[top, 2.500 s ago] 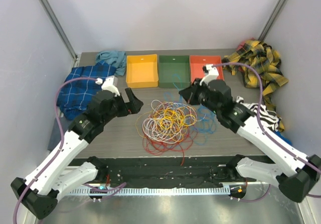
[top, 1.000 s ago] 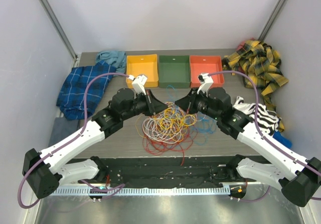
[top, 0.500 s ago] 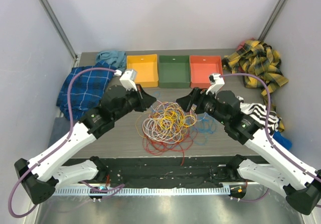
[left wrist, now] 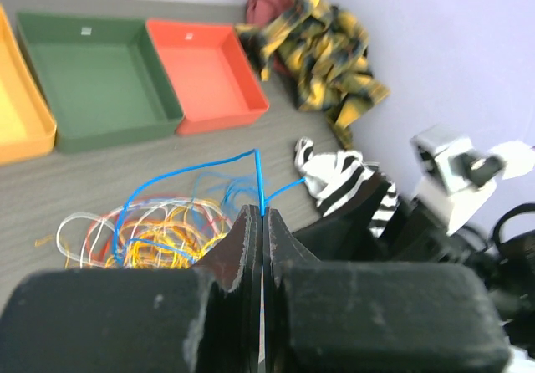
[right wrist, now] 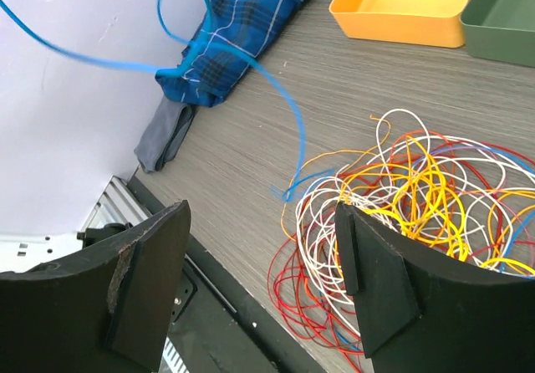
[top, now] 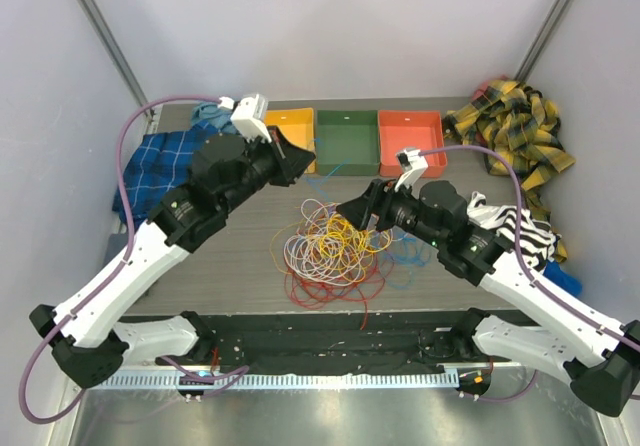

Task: Untangle the cables

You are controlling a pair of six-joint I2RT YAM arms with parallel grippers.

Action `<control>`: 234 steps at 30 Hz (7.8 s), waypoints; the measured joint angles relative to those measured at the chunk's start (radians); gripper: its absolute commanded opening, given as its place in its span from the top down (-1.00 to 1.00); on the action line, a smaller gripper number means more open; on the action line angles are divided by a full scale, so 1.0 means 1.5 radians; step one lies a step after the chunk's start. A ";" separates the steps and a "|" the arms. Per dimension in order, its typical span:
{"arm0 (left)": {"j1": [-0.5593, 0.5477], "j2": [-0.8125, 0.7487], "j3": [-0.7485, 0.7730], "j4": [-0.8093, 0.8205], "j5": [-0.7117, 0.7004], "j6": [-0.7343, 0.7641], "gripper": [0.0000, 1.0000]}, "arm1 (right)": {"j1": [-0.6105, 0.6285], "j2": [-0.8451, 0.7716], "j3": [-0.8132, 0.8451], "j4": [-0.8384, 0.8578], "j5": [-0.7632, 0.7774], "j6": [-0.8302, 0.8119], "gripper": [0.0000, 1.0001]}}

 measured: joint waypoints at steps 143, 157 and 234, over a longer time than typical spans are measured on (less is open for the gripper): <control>0.000 -0.164 -0.421 -0.123 -0.102 -0.201 -0.89 | -0.176 0.605 0.145 -0.065 0.392 -0.047 0.00; 0.000 -0.166 -0.421 -0.123 -0.096 -0.201 -0.89 | -0.212 0.552 0.047 0.031 0.349 0.015 0.98; 0.000 -0.213 -0.328 0.110 -0.027 -0.087 -0.98 | 0.036 0.128 0.326 -0.207 0.098 0.029 0.98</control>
